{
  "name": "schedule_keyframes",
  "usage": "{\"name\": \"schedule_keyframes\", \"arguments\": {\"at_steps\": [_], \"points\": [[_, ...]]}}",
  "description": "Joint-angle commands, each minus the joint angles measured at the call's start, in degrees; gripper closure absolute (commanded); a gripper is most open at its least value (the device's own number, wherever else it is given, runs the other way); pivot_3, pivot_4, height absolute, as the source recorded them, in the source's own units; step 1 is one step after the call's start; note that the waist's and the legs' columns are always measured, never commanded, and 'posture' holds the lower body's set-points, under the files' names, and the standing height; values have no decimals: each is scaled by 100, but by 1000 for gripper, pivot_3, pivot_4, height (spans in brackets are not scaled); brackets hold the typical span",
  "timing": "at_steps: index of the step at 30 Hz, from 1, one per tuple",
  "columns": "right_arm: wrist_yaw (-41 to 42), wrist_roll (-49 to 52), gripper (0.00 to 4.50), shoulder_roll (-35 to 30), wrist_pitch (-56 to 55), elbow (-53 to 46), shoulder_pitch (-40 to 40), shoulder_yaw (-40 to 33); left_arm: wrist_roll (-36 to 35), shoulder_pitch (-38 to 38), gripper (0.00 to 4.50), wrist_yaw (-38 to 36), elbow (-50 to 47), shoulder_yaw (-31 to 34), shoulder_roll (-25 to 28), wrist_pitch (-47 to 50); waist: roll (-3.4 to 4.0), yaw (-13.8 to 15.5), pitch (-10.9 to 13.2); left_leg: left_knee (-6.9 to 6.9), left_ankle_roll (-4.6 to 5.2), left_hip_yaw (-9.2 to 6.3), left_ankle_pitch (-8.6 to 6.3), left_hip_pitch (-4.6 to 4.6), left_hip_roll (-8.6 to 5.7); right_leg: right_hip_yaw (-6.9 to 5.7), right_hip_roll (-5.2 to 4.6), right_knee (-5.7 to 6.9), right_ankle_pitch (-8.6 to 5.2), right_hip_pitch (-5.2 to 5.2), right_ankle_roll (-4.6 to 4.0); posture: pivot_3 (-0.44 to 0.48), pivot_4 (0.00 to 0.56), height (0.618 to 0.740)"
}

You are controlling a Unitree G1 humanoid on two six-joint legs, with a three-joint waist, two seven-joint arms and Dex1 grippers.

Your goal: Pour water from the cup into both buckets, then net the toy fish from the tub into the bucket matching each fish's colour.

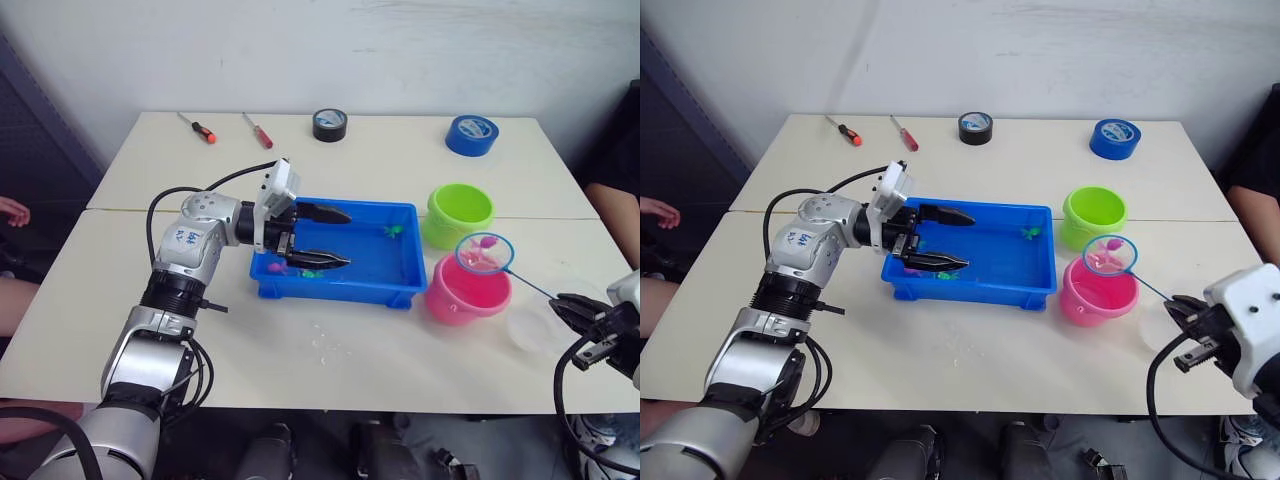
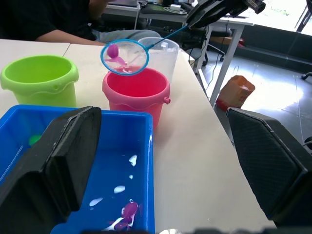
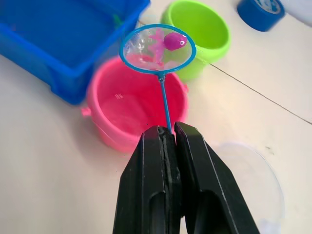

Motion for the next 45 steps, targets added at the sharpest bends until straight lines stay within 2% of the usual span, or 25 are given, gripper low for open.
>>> {"name": "schedule_keyframes", "arguments": {"at_steps": [1, 6, 11, 14, 19, 21, 24, 28, 32, 34, 36, 39, 41, 45], "points": [[95, -1439, 4500, -166, -1577, -244, 661, 172, 76, -272, 53, -111, 119, 12, -98, -187, 0, -3, 0, 0, 0, 0, 0, 2, -1, 0, 0, -2, 0, 1, 0, 0, 150, 736], [-25, -3702, 4500, -411, -4148, 440, 1464, 496, 157, -400, 53, -168, 290, 57, -158, -310, -4, -36, 2, -1, -3, 9, 2, 19, -4, 8, 5, -2, -2, 11, 4, 0, 150, 736], [-457, -5722, 4500, -691, -6801, 1481, 1978, 182, 240, -432, 53, -179, 375, 89, -126, -384, -12, -31, 6, -9, -3, 17, 2, 47, -8, 13, 7, -5, -5, 32, 8, 0, 150, 736], [-635, -5792, 4500, -587, -7360, 1951, 1837, 50, 276, -459, 53, -156, 425, 113, -99, -425, -17, -24, 9, -9, -10, 16, 6, 48, -8, 16, 3, -7, -6, 34, 9, 0, 150, 736], [-612, -5857, 4500, -634, -7829, 2144, 1390, -71, 298, -498, 53, -170, 502, 148, -51, -443, -16, -47, 9, -9, -22, 16, 13, 51, -6, 17, 3, -5, -6, 36, 9, 0, 150, 736], [-518, -5635, 4500, -590, -7763, 2159, 1159, -47, 308, -504, 53, -170, 523, 148, -38, -443, -16, -67, 9, -9, -22, 16, 13, 56, -7, 18, 3, -2, -6, 39, 9, 0, 150, 736], [-182, -4772, 4500, -452, -7292, 2026, 842, 170, 373, -505, 53, -182, 601, 145, 47, -470, -17, -75, 9, -9, -22, 12, 13, 59, -6, 15, 2, -4, -6, 48, 9, 0, 150, 736], [387, -3306, 4500, -433, -5803, 1581, 220, 571, 453, -497, 53, -305, 822, 211, 372, -490, -16, -154, 9, -11, -21, 10, 12, 71, -2, 14, 2, -3, -6, 61, 9, 0, 150, 736], [671, -1594, 4500, -970, -3676, 1390, -1202, 1525, 608, -197, 53, -489, 853, 266, 1059, -569, -17, -273, 10, -6, -8, 9, 4, 86, 7, 12, 2, -1, -6, 77, 8, 0, 150, 736], [675, -1124, 4500, -1200, -2986, 1518, -2056, 2187, 598, 41, 53, -518, 633, 300, 1318, -481, -14, -302, 10, -10, -9, 6, 4, 92, 8, 12, 0, 0, -7, 80, 5, 0, 150, 736], [764, -987, 4500, -1329, -2678, 1783, -2897, 2983, 499, 350, 53, -435, 164, 395, 1523, -249, -11, -321, 11, -19, -13, 3, 2, 102, 13, 8, 1, -3, -10, 86, 0, 0, 150, 736], [1013, -1344, 4500, -1238, -2839, 2422, -3992, 4262, 497, 901, 53, -312, -614, 465, 1806, -15, -12, -264, 12, -22, -16, -7, 0, 99, 16, 3, 0, -4, -14, 82, -7, 0, 150, 736], [1216, -1667, 4500, -1088, -3160, 2918, -4553, 5000, 530, 1171, 53, -217, -972, 495, 1955, 100, -12, -223, 12, -13, -18, -15, 0, 73, 15, -4, -4, -4, -14, 62, -7, 0, 150, 736], [1472, -2322, 4500, -838, -3923, 3798, -5208, 5921, 537, 1398, 53, 160, -1372, 555, 2011, 335, -13, -134, 12, -4, -27, -6, 6, 44, 2, 2, -14, 6, -13, 26, -6, 0, 150, 736]]}}
